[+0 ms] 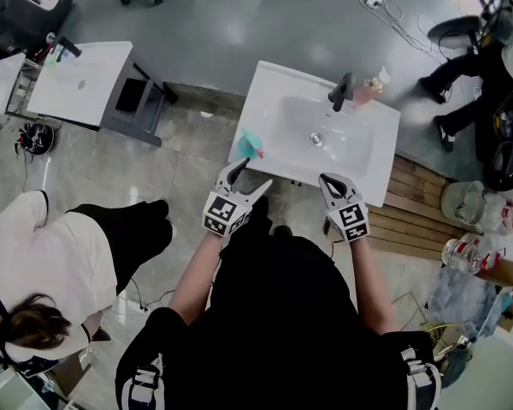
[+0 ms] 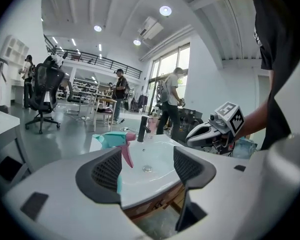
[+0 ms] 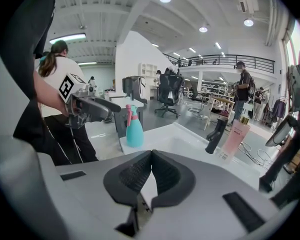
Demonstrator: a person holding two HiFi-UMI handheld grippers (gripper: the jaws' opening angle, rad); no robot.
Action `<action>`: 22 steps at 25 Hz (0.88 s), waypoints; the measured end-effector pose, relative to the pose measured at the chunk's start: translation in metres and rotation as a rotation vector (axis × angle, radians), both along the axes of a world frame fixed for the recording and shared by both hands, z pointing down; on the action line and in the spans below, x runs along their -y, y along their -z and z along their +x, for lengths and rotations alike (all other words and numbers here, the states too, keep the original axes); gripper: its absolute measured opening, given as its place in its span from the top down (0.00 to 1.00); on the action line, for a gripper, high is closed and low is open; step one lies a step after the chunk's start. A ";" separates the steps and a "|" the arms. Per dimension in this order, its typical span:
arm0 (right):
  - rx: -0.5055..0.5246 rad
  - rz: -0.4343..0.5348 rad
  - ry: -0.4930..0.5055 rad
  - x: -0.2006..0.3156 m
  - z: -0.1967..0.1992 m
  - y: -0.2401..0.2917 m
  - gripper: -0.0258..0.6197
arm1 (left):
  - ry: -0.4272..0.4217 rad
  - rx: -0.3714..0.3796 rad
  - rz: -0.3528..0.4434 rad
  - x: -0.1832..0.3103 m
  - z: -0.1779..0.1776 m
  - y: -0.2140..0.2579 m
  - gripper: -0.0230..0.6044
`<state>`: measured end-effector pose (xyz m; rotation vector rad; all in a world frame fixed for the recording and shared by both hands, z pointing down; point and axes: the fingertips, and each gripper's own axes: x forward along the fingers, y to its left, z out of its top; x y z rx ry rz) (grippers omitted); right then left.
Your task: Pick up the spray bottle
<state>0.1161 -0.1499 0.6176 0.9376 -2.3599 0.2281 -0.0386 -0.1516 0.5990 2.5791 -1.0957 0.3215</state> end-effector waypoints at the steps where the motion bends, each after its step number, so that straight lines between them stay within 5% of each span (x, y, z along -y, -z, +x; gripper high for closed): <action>1: -0.004 -0.001 -0.003 0.001 0.000 -0.001 0.93 | 0.006 0.000 0.000 0.003 -0.001 -0.002 0.47; 22: -0.075 -0.007 -0.029 0.009 0.005 -0.011 0.93 | 0.064 0.013 0.007 0.063 -0.020 -0.018 0.37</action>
